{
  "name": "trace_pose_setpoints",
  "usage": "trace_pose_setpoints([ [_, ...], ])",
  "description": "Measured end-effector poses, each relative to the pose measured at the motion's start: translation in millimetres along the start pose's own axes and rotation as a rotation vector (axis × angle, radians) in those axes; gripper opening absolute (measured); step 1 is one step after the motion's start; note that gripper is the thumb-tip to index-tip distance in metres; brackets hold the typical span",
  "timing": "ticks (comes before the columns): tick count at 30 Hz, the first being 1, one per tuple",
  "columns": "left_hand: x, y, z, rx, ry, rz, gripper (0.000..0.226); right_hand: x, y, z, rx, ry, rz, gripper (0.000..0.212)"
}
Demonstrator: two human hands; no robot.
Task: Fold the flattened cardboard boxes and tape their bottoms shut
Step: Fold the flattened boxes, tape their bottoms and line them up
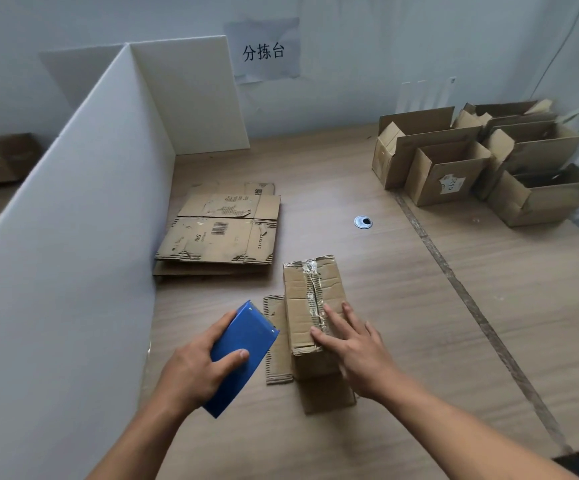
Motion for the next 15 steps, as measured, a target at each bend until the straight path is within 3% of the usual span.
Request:
trace_pose_setpoints([
  [6, -2, 12, 6, -0.038, -0.003, 0.072, 0.068, 0, 8, 5, 0.050, 0.142, 0.027, 0.057],
  [11, -3, 15, 11, -0.056, -0.028, 0.122, 0.069, 5, 3, 1, 0.016, 0.138, -0.008, 0.056],
  [13, -6, 19, 10, -0.038, -0.049, 0.198, 0.071, 2, 2, -3, 0.071, 0.051, 0.052, 0.058],
  [15, -11, 22, 8, 0.008, -0.061, 0.296, 0.072, 2, 0, -14, 0.240, 0.104, 0.110, 0.060],
])
Point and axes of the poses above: each hand's wrist, its own x-axis towards the middle knuckle, its own z-axis out of the palm, y = z × x, the point moved 4 cm from there along x, towards the middle knuckle, and after that the axes turned 12 degrees about y, right-handed, at the moved point
